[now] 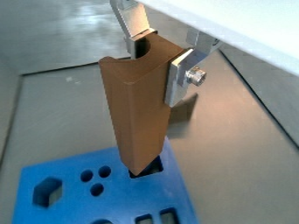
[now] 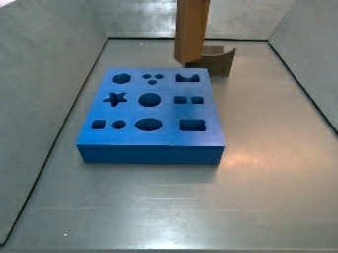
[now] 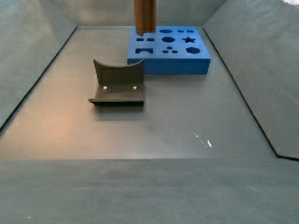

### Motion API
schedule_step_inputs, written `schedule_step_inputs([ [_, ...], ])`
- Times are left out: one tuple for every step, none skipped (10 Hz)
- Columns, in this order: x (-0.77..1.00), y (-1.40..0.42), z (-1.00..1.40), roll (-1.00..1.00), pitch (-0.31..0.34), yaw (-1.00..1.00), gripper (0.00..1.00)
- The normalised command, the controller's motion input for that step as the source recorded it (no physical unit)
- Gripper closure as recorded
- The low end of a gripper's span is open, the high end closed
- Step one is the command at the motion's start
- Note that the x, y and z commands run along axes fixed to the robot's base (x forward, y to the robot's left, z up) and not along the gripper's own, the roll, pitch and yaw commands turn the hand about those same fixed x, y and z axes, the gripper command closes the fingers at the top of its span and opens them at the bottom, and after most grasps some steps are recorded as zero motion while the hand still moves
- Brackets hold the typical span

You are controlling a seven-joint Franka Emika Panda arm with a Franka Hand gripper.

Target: Insert the arch object.

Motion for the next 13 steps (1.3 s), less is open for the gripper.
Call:
schedule_step_inputs([
  [0.02, 0.01, -0.32, 0.04, -0.006, -1.0, 1.0],
  [0.03, 0.01, -0.31, 0.03, -0.011, -1.0, 1.0],
  [0.03, 0.0, -0.29, 0.02, -0.016, -1.0, 1.0],
  [0.07, 0.0, -0.21, 0.0, -0.003, -1.0, 1.0],
  [0.23, 0.0, -0.16, 0.0, 0.0, -0.84, 1.0],
  [0.23, 0.0, -0.14, 0.0, 0.036, -0.5, 1.0],
  [0.01, 0.0, -0.11, 0.03, 0.024, -0.24, 1.0],
  [0.0, 0.0, -0.09, 0.03, 0.033, -0.09, 1.0],
  [0.0, 0.0, -0.1, 0.0, 0.0, -0.07, 1.0],
  [0.02, -0.06, -0.17, -0.01, 0.0, -0.26, 1.0],
  [0.03, -0.03, -0.12, 0.0, 0.0, -0.35, 1.0],
  [0.0, 0.0, -0.12, 0.0, 0.0, -0.27, 1.0],
  [0.0, 0.0, -0.13, 0.0, 0.0, -0.24, 1.0],
])
